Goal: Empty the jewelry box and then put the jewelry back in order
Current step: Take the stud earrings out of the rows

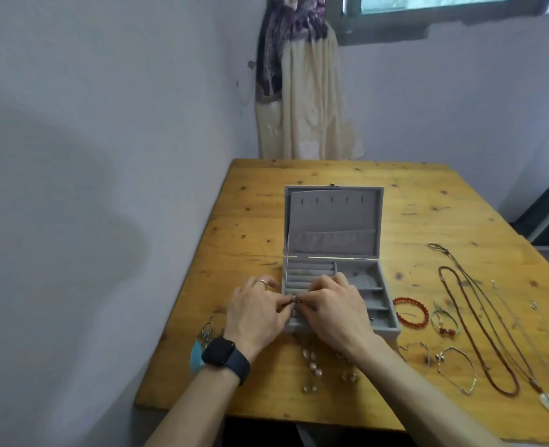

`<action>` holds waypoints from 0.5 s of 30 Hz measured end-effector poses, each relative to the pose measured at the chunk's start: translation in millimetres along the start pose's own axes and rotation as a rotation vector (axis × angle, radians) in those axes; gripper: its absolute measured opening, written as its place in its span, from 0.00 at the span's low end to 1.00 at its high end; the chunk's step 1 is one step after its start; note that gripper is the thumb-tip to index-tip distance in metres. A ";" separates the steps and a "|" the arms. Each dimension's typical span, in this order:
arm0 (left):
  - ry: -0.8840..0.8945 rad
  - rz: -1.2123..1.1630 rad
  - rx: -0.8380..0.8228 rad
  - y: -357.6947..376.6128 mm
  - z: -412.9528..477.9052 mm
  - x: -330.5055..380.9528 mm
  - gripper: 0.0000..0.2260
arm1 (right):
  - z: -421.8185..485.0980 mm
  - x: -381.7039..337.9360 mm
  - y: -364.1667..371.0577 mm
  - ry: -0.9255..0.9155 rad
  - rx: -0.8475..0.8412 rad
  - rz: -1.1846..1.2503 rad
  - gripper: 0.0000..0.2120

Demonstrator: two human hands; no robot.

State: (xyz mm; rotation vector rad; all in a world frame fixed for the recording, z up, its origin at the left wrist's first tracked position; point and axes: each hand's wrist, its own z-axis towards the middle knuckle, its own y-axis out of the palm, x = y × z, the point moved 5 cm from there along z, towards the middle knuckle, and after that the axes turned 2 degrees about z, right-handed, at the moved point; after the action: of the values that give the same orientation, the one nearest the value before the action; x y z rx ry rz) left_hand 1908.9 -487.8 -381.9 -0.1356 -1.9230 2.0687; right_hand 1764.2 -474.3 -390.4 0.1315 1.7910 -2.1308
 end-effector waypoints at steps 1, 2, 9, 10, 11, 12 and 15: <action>0.006 0.000 0.011 -0.5 -0.2 1.4 0.15 | -0.1 -1.2 -0.1 -0.021 0.021 0.006 0.14; 0.017 0.004 0.020 -0.8 -0.6 3.3 0.14 | -0.1 -2.3 0.1 -0.039 0.032 0.011 0.14; -0.016 -0.038 0.064 -1.8 5.1 5.5 0.11 | 7.5 0.8 3.8 -0.002 -0.003 0.096 0.13; -0.032 -0.058 0.064 -1.9 6.8 5.5 0.10 | 8.3 -0.4 5.2 -0.008 -0.018 0.099 0.13; -0.047 -0.081 0.061 -1.7 8.2 5.6 0.09 | 9.2 -0.7 6.5 -0.014 -0.031 0.102 0.13; -0.059 -0.099 0.056 -1.0 9.0 5.5 0.09 | 10.4 0.2 6.8 -0.015 -0.041 0.114 0.12; -0.087 -0.138 0.026 3.1 8.9 2.2 0.08 | 13.0 9.0 2.3 0.024 -0.058 0.189 0.10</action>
State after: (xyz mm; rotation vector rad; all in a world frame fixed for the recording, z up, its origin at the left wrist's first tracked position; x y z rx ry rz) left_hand 1903.9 -495.8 -383.8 0.0919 -1.8968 2.0375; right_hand 1758.6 -489.1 -392.7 0.3001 1.7761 -1.9519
